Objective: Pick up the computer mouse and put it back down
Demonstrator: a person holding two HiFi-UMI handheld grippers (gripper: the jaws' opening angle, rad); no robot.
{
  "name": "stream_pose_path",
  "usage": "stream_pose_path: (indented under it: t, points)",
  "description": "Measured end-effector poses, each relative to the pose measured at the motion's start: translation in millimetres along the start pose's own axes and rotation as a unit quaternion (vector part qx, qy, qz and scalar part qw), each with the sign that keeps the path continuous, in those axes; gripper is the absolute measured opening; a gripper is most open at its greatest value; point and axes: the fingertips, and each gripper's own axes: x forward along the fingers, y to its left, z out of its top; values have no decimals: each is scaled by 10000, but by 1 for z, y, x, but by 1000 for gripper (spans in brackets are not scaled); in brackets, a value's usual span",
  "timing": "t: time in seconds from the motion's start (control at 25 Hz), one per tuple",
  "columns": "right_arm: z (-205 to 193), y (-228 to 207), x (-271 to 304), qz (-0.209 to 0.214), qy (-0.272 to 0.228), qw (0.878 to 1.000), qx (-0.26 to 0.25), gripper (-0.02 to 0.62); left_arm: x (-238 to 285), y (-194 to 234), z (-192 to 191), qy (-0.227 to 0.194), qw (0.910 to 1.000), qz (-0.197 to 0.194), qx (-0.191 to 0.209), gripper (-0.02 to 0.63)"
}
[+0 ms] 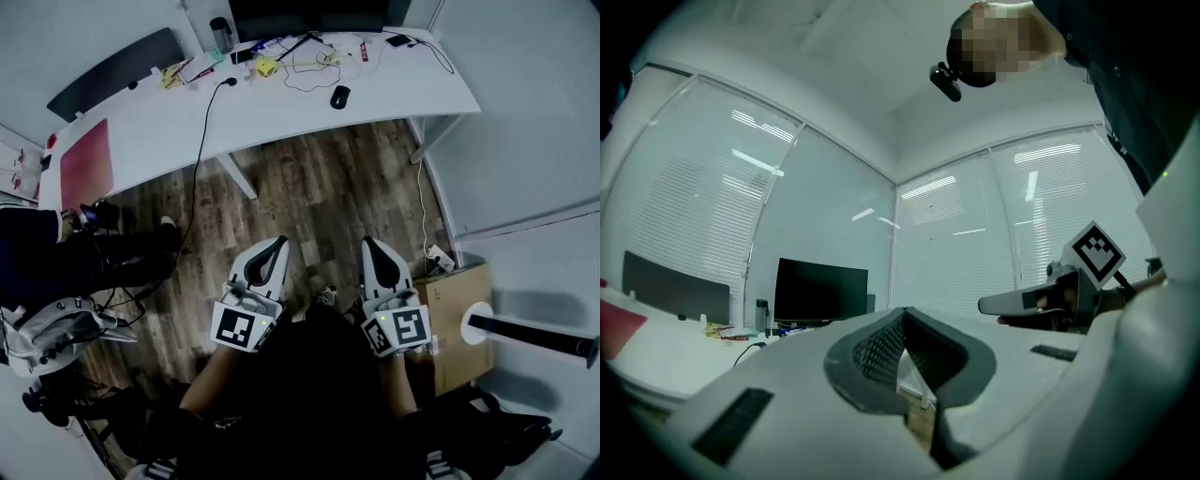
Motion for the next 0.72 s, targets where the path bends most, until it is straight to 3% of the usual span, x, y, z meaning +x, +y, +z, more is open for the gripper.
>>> stream_pose_path:
  t: [0.32,0.72]
  points:
    - [6,-53,-17,224,24,9995,-215,-2,35,-30,-7,-66,9998,200,-31,6]
    - [4,-102,-21,-204,39,9993,299,-2,69,-41,-18,26,9998,158,-114,6]
